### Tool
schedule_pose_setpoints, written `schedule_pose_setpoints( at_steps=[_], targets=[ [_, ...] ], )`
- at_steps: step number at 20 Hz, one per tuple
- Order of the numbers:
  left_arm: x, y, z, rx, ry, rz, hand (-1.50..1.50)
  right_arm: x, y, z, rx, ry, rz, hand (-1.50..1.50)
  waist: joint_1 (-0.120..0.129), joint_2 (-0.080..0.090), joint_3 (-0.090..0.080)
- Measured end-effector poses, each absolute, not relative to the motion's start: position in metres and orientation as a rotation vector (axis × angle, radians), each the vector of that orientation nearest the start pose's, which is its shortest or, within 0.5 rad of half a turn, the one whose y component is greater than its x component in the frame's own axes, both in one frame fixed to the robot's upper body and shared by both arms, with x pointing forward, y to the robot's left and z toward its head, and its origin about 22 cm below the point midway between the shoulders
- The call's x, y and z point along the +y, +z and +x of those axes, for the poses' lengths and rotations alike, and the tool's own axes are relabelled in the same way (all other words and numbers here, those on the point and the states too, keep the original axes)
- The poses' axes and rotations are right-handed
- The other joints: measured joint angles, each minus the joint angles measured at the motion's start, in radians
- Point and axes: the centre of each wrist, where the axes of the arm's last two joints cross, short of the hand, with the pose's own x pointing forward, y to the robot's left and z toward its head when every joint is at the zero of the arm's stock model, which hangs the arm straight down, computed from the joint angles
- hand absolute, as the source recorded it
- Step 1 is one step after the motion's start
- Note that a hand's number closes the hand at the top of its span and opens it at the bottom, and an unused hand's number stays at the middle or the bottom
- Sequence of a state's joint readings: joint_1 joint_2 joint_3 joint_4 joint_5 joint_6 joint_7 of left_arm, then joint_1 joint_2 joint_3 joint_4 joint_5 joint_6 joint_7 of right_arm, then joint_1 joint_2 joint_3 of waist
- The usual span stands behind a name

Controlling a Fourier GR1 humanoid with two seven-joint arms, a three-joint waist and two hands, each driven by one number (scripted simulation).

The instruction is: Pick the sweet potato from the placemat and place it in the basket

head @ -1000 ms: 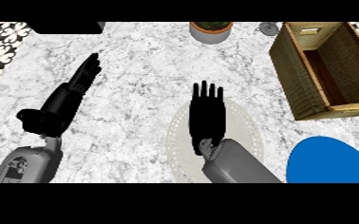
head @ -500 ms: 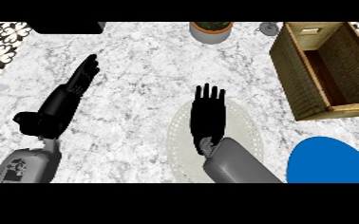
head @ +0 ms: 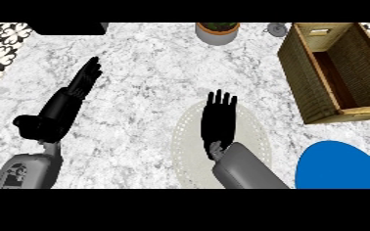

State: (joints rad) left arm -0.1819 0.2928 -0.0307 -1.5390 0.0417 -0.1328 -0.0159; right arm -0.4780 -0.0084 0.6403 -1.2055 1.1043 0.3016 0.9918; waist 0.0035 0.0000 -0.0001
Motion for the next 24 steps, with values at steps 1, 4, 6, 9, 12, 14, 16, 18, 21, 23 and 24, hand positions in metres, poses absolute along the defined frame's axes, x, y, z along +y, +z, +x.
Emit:
schedule_pose_setpoints(
  at_steps=[1, 4, 6, 9, 12, 14, 16, 18, 21, 23, 24],
  targets=[
    [0.271, 0.059, 0.284, -1.690, -0.382, 0.036, 0.00, -0.047, 0.012, 0.285, -0.728, 1.327, -1.139, -1.50, 0.002, 0.000, 0.000],
    [0.266, 0.057, 0.281, -1.694, -0.382, 0.037, 0.00, -0.050, 0.004, 0.287, -0.699, 1.323, -1.145, -1.50, 0.002, 0.000, 0.000],
    [0.267, 0.057, 0.282, -1.699, -0.380, 0.037, 0.00, -0.057, -0.001, 0.288, -0.682, 1.313, -1.141, -1.50, 0.000, 0.000, 0.000],
    [0.265, 0.059, 0.280, -1.694, -0.382, 0.034, 0.00, -0.061, -0.005, 0.294, -0.656, 1.308, -1.125, -1.50, 0.001, 0.000, 0.000],
    [0.266, 0.060, 0.283, -1.683, -0.381, 0.032, 0.00, -0.065, -0.009, 0.299, -0.638, 1.304, -1.100, -1.50, 0.002, -0.001, 0.000],
    [0.264, 0.062, 0.280, -1.689, -0.380, 0.037, 0.00, -0.065, -0.012, 0.296, -0.629, 1.308, -1.074, 1.50, 0.003, -0.004, -0.001],
    [0.265, 0.063, 0.284, -1.695, -0.381, 0.039, 0.00, -0.062, -0.014, 0.298, -0.614, 1.330, -1.053, 1.50, 0.005, -0.006, -0.001],
    [0.264, 0.058, 0.285, -1.692, -0.382, 0.044, 0.00, -0.063, -0.015, 0.298, -0.610, 1.346, -1.047, 1.50, 0.004, -0.009, -0.002],
    [0.266, 0.060, 0.283, -1.690, -0.383, 0.039, 0.00, -0.062, -0.017, 0.297, -0.610, 1.356, -1.052, 1.50, 0.006, -0.013, -0.004],
    [0.260, 0.060, 0.284, -1.693, -0.380, 0.033, 0.00, -0.062, -0.019, 0.299, -0.608, 1.373, -1.053, 1.50, 0.006, -0.016, -0.005],
    [0.260, 0.060, 0.284, -1.694, -0.379, 0.036, 0.00, -0.062, -0.018, 0.299, -0.608, 1.394, -1.054, 1.50, 0.006, -0.017, -0.005]
  ],
)
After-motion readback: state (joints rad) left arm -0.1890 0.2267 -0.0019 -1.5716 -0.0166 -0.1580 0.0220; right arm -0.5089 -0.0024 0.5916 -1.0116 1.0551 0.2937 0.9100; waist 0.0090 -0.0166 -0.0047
